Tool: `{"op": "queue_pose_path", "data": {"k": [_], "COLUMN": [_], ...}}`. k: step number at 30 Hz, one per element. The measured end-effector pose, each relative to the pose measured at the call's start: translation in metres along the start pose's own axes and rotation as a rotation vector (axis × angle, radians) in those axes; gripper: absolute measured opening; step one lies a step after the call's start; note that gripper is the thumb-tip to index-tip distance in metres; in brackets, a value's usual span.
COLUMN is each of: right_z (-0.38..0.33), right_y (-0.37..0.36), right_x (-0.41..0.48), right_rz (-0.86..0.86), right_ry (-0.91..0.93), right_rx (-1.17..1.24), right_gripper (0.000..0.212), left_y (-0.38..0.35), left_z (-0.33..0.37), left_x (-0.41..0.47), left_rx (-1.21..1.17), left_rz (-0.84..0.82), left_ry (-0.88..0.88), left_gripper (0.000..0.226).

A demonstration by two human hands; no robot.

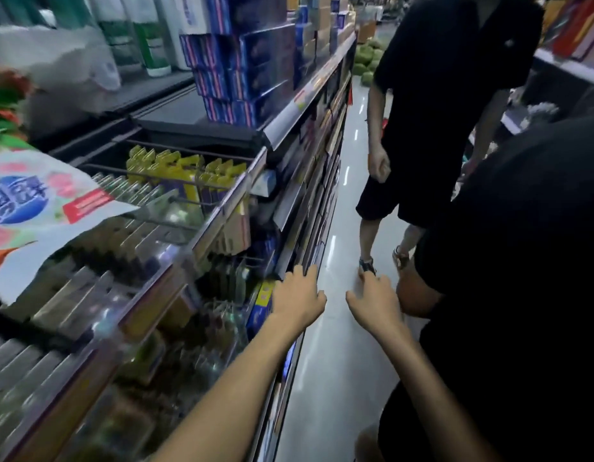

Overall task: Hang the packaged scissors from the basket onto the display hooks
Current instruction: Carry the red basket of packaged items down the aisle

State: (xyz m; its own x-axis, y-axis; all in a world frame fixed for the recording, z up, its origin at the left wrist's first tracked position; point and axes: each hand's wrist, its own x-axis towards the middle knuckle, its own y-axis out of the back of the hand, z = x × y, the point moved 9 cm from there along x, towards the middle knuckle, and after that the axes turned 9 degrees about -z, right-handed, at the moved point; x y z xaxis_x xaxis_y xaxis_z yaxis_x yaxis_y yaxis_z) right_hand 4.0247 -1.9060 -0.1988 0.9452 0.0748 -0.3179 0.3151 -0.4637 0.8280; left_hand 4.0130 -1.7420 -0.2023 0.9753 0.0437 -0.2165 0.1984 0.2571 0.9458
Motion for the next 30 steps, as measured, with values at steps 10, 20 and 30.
{"op": "queue_pose_path", "data": {"k": [10, 20, 30], "right_z": [0.016, 0.047, 0.119], "right_y": [0.021, 0.041, 0.091], "right_x": [0.087, 0.199, 0.327], "right_rz": [0.067, 0.06, 0.048], "right_ry": [-0.139, -0.344, -0.453], "right_rx": [0.114, 0.128, 0.212], "right_gripper": [0.051, 0.046, 0.056], "left_y": [-0.022, -0.043, -0.043], "left_z": [0.039, 0.105, 0.134], "left_x": [0.144, 0.304, 0.449], "left_rx": [0.043, 0.154, 0.187], "left_rz": [-0.099, -0.189, -0.238], "left_ry": [-0.067, -0.253, -0.303], "left_gripper": [0.054, 0.059, 0.059]}}
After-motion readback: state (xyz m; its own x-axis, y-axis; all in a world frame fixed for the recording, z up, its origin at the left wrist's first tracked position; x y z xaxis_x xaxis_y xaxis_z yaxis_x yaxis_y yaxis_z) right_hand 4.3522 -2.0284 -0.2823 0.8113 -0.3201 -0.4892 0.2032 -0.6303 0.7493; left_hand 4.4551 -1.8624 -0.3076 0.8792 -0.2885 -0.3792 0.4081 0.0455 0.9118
